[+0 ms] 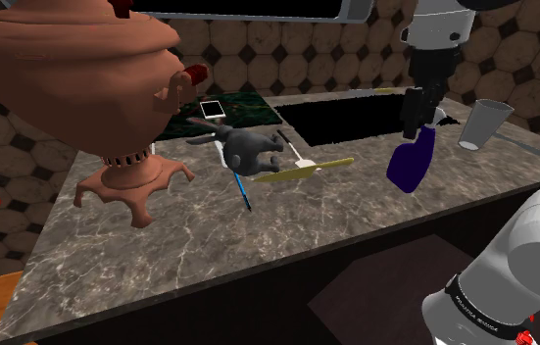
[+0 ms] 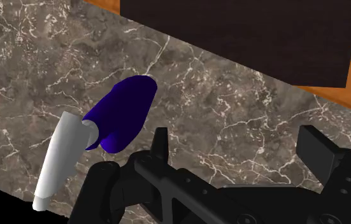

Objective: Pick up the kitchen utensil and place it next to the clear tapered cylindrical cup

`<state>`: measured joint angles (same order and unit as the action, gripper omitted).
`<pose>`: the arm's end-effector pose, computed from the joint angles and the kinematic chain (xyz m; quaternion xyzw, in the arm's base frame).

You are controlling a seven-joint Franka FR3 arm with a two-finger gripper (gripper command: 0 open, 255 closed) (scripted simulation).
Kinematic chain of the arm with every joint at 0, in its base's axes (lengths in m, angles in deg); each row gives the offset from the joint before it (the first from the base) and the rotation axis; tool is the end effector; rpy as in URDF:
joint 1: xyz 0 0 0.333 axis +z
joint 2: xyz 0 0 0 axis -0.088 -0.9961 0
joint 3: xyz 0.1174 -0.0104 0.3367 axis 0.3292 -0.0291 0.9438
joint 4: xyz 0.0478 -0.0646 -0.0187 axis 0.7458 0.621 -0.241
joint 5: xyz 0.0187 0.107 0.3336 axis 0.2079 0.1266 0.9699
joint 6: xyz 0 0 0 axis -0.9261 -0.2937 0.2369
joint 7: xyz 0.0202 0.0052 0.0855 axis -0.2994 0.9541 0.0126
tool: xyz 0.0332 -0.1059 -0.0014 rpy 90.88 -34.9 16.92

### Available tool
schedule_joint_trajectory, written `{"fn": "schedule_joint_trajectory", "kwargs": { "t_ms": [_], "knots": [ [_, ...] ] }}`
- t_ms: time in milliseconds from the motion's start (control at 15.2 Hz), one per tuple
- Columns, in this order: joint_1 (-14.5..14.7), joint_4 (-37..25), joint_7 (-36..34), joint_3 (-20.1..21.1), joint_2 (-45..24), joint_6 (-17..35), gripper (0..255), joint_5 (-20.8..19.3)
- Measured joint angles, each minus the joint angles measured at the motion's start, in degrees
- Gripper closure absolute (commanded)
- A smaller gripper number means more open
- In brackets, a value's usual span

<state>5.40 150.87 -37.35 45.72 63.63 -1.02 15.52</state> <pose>0.2236 -0.0174 0.5732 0.9945 0.0319 -0.0904 0.0423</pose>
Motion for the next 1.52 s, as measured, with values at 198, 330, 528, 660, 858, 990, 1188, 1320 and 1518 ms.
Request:
{"fn": "schedule_joint_trajectory", "kwargs": {
  "t_ms": [198, 330, 528, 660, 858, 990, 1188, 1320, 1518],
  "knots": [
    [-0.1, -0.1, -1.3, 0.3, -2.0, 2.3, 0, 0.6],
    [-0.2, 0.3, -3.1, 0.8, -4.5, 6.0, 0, 1.3],
    [-0.7, 0.2, -5.4, 0.9, -9.4, 12.2, 0, 1.8],
    [-0.9, -1.1, -7.2, 1.2, -13.8, 16.2, 0, 2.3],
    [-1.2, -2.6, -9.8, 1.6, -19.5, 21.7, 0, 3.0],
    [-1.5, -3.8, -11.3, 1.7, -22.8, 24.8, 0, 3.2],
    [-1.7, -6.6, -13.8, 2.0, -29.3, 30.0, 0, 3.6],
    [-1.7, -8.7, -15.7, 2.4, -32.6, 32.2, 0, 3.9],
    [-2.1, -13.6, -17.7, 2.3, -39.7, 35.8, 0, 4.0]
  ]
}}
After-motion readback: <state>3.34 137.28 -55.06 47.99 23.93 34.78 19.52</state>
